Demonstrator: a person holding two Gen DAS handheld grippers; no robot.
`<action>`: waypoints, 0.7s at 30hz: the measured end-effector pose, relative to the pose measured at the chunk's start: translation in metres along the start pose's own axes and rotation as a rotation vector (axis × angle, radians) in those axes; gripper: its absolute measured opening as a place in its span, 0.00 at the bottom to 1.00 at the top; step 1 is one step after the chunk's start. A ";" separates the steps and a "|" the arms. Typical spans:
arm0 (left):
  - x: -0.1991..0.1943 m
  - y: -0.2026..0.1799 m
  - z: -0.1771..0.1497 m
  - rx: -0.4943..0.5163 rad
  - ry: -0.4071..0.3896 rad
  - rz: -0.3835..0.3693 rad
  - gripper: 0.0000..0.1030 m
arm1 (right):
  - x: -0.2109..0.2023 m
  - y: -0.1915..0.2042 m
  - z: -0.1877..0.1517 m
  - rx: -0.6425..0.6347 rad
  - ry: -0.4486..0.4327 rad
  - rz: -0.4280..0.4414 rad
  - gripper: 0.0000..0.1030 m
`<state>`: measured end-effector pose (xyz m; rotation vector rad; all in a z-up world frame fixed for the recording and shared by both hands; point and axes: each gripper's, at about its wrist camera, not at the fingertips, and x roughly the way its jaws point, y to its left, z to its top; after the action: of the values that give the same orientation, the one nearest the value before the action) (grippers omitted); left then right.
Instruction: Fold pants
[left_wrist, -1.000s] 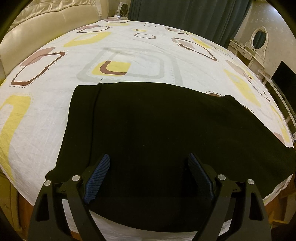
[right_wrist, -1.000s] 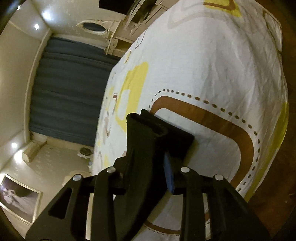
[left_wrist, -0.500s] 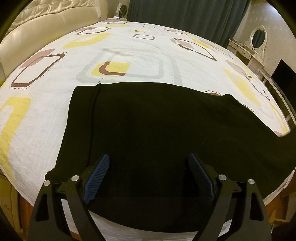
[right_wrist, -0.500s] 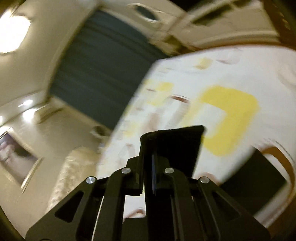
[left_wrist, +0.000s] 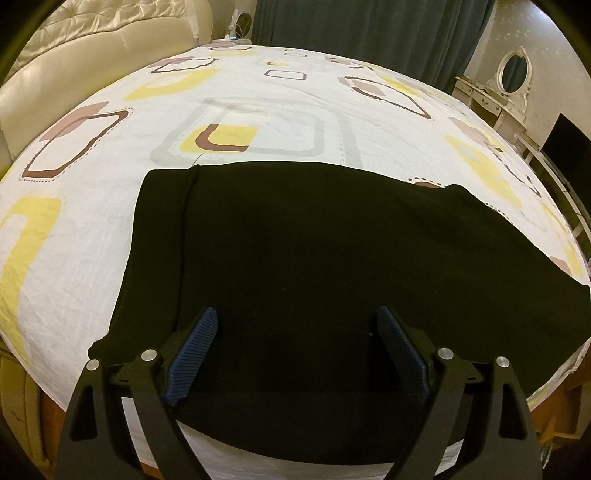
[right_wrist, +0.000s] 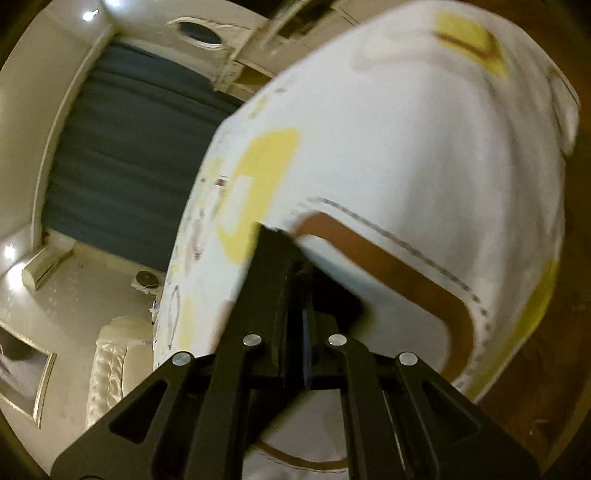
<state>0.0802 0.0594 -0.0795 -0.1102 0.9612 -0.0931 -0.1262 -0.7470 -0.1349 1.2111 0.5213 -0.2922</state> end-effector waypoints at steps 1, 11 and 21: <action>0.000 0.000 0.000 -0.001 0.001 -0.001 0.85 | 0.002 -0.002 -0.002 0.000 0.001 -0.002 0.05; 0.000 0.000 0.001 0.004 -0.002 -0.001 0.85 | 0.009 -0.003 -0.004 0.007 0.025 -0.014 0.06; -0.003 -0.004 0.002 0.019 -0.015 0.006 0.85 | -0.019 0.012 0.031 -0.019 -0.041 -0.002 0.40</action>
<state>0.0798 0.0555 -0.0750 -0.0902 0.9453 -0.0957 -0.1292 -0.7731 -0.1071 1.1843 0.4885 -0.3129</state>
